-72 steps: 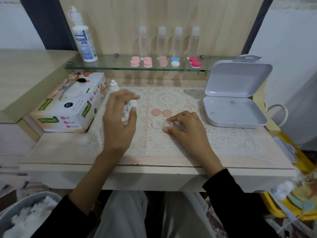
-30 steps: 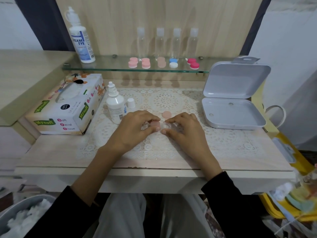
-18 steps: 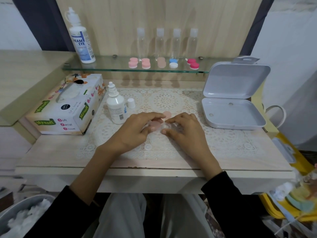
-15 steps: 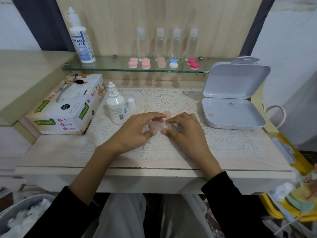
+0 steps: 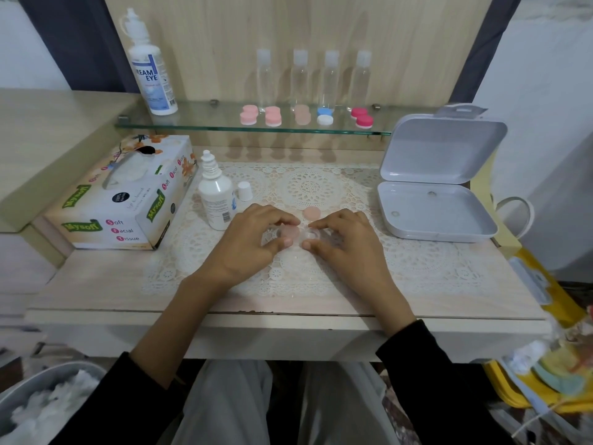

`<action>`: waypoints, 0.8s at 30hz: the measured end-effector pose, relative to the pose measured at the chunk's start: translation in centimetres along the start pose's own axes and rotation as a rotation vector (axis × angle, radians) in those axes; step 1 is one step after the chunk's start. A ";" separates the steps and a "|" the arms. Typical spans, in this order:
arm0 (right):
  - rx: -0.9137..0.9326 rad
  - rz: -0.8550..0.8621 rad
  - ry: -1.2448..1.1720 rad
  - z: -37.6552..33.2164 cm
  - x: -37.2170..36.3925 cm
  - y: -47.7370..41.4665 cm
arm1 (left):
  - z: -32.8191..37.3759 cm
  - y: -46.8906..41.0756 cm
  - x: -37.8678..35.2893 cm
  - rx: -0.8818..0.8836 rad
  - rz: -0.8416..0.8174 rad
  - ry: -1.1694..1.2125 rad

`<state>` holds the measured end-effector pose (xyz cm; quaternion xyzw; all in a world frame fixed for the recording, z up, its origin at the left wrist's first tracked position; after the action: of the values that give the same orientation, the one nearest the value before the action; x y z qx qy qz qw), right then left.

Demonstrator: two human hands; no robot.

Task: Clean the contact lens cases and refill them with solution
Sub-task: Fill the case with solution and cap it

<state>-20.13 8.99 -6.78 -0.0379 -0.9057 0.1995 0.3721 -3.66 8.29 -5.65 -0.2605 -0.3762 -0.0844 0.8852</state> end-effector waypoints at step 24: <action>0.010 0.005 0.003 -0.1 0.1 0.1 | -0.1 -0.1 -0.2 0.078 -0.035 -0.067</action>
<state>-20.12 9.11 -6.68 -0.0385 -0.9041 0.2049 0.3730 -3.76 8.14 -5.76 -0.2216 -0.4130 -0.0762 0.8801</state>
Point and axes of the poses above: each hand's wrist, its own y-axis away from the middle knuckle, its own x-axis out of the back of the hand, z = x × y, the point moved 6 cm from there along -y, towards the middle knuckle, and after that the axes turned 1 degree about -x, right-handed, at the moved point
